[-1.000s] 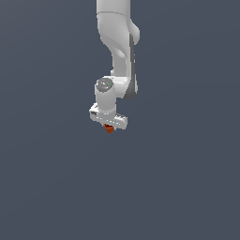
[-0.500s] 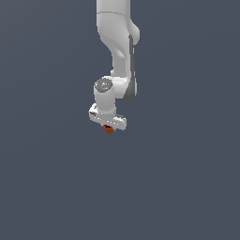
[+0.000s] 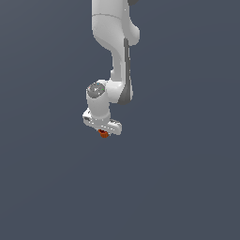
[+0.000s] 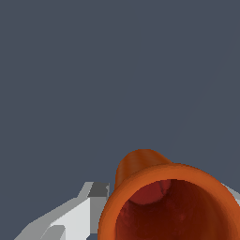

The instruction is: Pick up the object and move it to a goal position.

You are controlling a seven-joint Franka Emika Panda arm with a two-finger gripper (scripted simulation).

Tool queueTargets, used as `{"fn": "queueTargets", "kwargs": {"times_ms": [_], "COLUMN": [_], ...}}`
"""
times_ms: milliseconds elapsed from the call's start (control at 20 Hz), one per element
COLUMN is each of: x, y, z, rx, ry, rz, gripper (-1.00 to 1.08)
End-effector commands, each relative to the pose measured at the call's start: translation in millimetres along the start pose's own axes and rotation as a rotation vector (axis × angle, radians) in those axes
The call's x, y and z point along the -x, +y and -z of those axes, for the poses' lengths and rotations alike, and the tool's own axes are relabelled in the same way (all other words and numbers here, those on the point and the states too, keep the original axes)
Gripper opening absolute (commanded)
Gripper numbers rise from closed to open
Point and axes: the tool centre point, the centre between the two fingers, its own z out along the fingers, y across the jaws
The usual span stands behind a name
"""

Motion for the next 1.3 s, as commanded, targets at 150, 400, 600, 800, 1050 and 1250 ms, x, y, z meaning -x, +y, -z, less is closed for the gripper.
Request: {"fn": "queueTargets", "kwargs": {"times_ms": [150,400,600,800,1050,1250], "x": [-35,-69,-93,-116,-141,-155], "y": [12,23,30,38,45,49], "z": [1,2,3,4,4,4], "rx": [0.000,0.000,0.000,0.000,0.000,0.000], "ry": [0.001,0.001,0.000,0.000,0.000,0.000], "rz": [0.000,0.000,0.000,0.000,0.000,0.000], "gripper": [-1.00,-1.00,-1.00,-1.00,-1.00,-1.00]}}
